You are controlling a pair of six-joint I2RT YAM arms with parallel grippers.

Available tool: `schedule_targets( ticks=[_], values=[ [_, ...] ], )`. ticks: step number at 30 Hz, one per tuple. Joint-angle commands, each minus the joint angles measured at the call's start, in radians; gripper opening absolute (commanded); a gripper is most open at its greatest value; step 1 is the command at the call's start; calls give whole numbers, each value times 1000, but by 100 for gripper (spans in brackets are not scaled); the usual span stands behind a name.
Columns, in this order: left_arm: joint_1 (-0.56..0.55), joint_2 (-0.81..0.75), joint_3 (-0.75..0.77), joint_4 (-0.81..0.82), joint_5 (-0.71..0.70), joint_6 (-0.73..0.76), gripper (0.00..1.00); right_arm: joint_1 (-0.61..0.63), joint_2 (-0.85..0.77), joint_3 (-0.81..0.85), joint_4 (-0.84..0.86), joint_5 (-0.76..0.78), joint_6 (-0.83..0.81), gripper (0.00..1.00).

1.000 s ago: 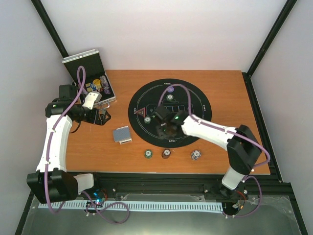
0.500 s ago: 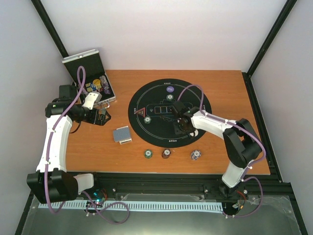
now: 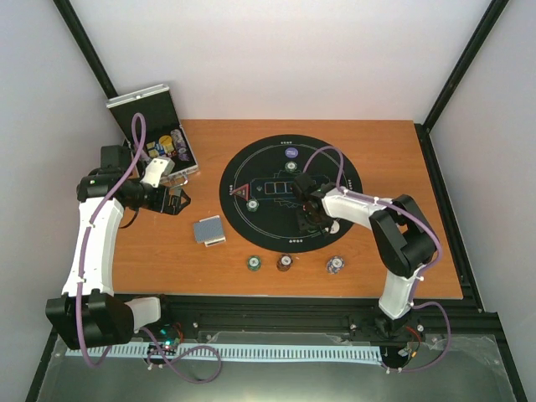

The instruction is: Distribute texas hold em gaming equipment

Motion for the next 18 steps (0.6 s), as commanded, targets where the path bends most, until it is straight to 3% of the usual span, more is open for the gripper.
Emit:
schedule_targets(
  ticks=[1,8,18],
  values=[
    [6,-21,20,-24,27,10,100,-8,-7,35,-9,38,2,59],
    [5,-18,22,-17,25,5,100,56,-129,50,-60,58,53,65],
    [5,-12,28,-7,16,2,100,381,-260,-2,-122,70,262,70]
  ],
)
